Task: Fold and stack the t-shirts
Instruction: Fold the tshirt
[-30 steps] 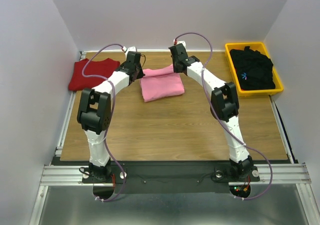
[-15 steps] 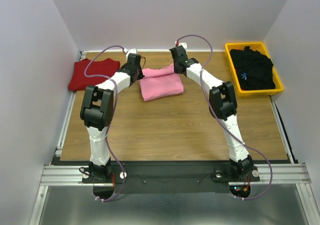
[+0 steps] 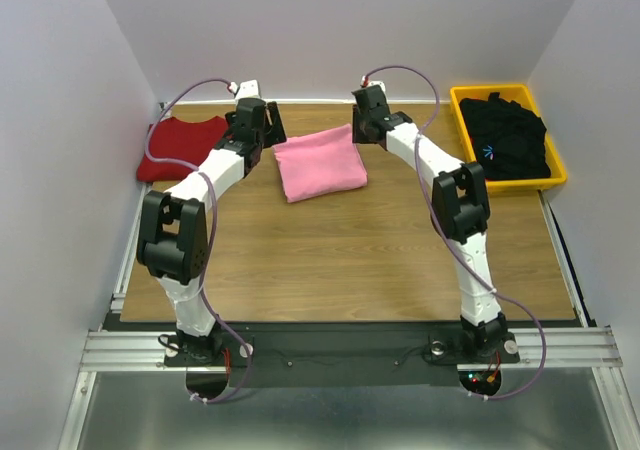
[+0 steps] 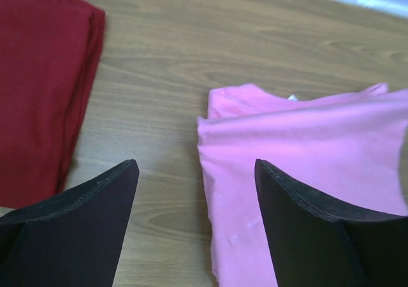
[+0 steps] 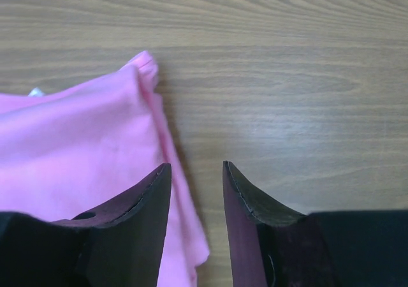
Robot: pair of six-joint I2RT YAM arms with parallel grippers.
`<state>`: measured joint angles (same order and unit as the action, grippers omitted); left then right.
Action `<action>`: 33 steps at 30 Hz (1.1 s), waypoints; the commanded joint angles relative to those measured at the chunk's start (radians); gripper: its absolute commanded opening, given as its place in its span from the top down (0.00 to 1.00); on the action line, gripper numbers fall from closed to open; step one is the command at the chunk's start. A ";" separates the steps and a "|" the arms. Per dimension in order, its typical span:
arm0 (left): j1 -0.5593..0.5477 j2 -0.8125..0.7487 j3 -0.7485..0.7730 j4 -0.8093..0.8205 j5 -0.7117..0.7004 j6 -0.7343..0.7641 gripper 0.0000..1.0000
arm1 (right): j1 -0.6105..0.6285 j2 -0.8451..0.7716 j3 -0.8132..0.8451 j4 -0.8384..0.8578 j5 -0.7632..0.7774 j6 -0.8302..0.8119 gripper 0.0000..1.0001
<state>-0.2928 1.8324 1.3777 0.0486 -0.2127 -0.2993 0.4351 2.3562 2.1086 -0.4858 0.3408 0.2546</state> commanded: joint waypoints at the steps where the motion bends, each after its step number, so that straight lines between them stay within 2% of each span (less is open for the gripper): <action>1: 0.000 -0.062 -0.034 0.056 -0.010 0.032 0.16 | 0.007 -0.126 -0.074 0.049 -0.132 0.049 0.56; 6: 0.000 -0.001 0.000 0.056 -0.001 0.052 0.24 | 0.007 -0.181 -0.173 0.058 -0.258 0.094 0.56; 9: 0.001 0.047 0.027 0.053 -0.017 0.065 0.25 | 0.007 -0.221 -0.238 0.061 -0.302 0.115 0.56; 12: 0.003 0.077 0.035 0.060 -0.034 0.072 0.20 | 0.004 -0.248 -0.304 0.064 -0.310 0.129 0.55; 13: 0.001 0.093 0.038 0.065 -0.037 0.080 0.14 | -0.001 -0.264 -0.318 0.065 -0.309 0.135 0.50; 15: 0.003 0.116 0.049 0.080 -0.034 0.094 0.09 | -0.012 -0.285 -0.366 0.070 -0.313 0.150 0.44; 17: 0.004 0.133 0.063 0.086 -0.030 0.100 0.02 | -0.021 -0.298 -0.393 0.075 -0.319 0.155 0.41; 22: 0.006 0.194 0.110 0.096 0.001 0.120 0.02 | -0.036 -0.321 -0.458 0.096 -0.364 0.164 0.40; 24: 0.006 0.214 0.141 0.097 0.007 0.130 0.04 | -0.041 -0.325 -0.484 0.104 -0.368 0.167 0.40; 31: 0.004 0.300 0.224 0.096 0.065 0.129 0.37 | -0.061 -0.330 -0.587 0.139 -0.367 0.172 0.45; 33: 0.004 0.312 0.244 0.097 0.084 0.129 0.41 | -0.062 -0.337 -0.625 0.156 -0.370 0.173 0.46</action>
<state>-0.2924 2.1380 1.5612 0.1158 -0.1677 -0.1814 0.3794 2.0800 1.5253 -0.3878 -0.0132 0.4194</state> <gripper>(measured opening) 0.608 0.545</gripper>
